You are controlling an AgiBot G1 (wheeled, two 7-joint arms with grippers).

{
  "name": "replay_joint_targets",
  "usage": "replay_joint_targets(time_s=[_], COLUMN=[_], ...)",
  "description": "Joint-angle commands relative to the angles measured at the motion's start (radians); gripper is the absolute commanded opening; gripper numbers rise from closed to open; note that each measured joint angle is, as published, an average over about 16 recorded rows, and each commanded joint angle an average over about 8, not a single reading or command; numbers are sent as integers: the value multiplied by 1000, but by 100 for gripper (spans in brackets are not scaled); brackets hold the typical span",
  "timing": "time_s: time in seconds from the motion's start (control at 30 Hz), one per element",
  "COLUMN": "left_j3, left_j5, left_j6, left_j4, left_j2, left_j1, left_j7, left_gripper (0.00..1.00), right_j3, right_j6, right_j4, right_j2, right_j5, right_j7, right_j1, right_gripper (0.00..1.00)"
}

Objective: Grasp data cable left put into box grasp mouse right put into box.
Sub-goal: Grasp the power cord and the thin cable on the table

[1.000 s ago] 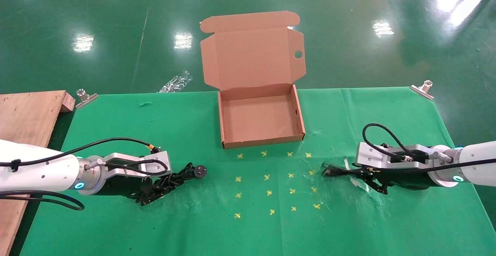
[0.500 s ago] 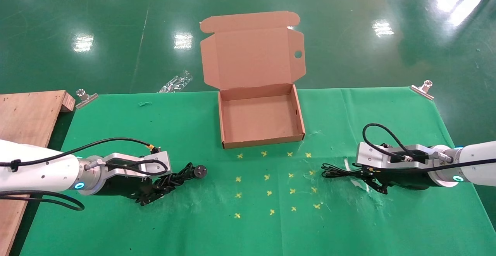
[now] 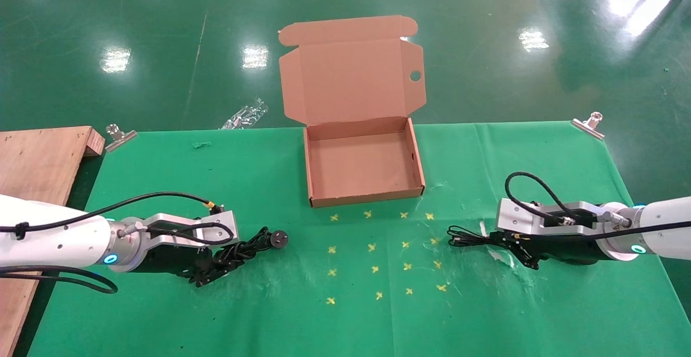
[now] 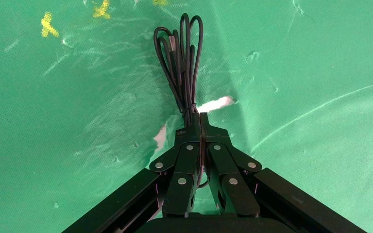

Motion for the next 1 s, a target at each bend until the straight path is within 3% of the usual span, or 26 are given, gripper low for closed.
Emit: replay_joint_targets(time_s=[0.03,0.13,0.2,0.33,1.0], left_j3=[2,-7,-17,-36,-41], left_j5=[7,-20,-46,-99,-105], left_j6=[-11,33,77,166,181], left_j4=[-5,16,37,80,83], left_j2=[0,0,0,0,7], left_j1=[10,-29,-68,-145,-186], left_j7=[2,-5,-12,-24,-17], left_gripper=[67,100,100,100,100], right_j3=[-2,5,12,29,22], right_j6=[8,-24,-57,-122,-122], right_j4=[4,-10,-24,-50,-27], right_j2=[0,-1,-2,-5,-3], right_j5=[-9,28,67,148,142], right_j7=[5,-16,-36,-77,-62], right_j1=[-2,7,16,32,13], right_gripper=[50,88,100,100,100])
